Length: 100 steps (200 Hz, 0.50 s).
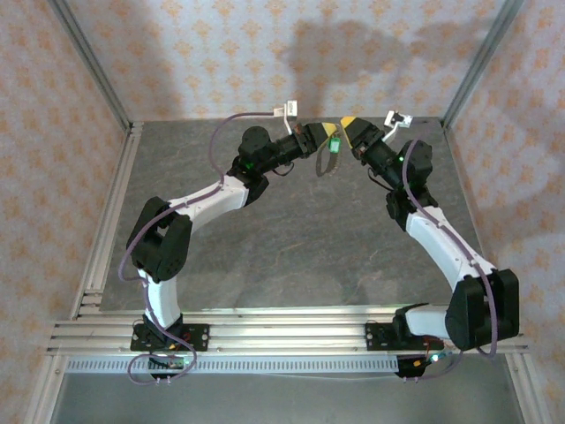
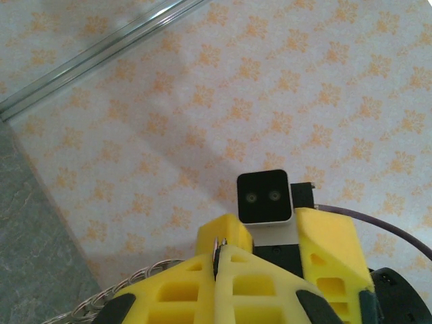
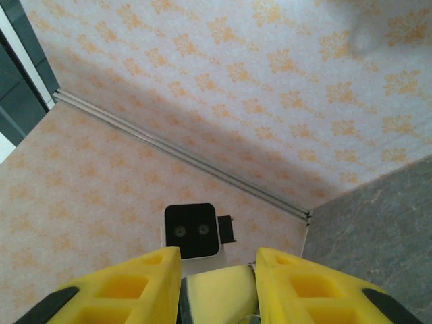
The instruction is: Put the keys on the keyring
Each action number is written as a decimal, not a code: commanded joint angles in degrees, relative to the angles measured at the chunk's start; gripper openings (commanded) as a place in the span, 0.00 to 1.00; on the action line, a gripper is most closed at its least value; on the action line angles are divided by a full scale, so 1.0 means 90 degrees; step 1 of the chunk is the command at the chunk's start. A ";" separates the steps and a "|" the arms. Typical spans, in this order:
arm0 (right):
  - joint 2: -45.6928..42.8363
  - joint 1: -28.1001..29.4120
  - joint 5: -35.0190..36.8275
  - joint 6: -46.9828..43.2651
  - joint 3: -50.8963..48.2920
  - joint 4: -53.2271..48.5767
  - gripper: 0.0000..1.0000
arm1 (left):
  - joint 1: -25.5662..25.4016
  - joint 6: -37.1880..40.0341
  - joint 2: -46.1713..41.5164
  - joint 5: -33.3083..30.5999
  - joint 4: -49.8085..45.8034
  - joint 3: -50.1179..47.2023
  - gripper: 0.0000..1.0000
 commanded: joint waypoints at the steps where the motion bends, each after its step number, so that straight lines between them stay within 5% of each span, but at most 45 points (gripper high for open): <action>1: 0.0001 0.0062 0.0106 -0.0061 0.0085 0.0271 0.33 | -0.0009 0.0119 -0.0302 -0.0078 0.0364 0.0239 0.00; 100: 0.0178 0.0198 -0.0038 -0.0061 0.0013 0.0299 0.30 | -0.0017 0.0090 -0.0214 -0.0071 0.0383 0.0325 0.00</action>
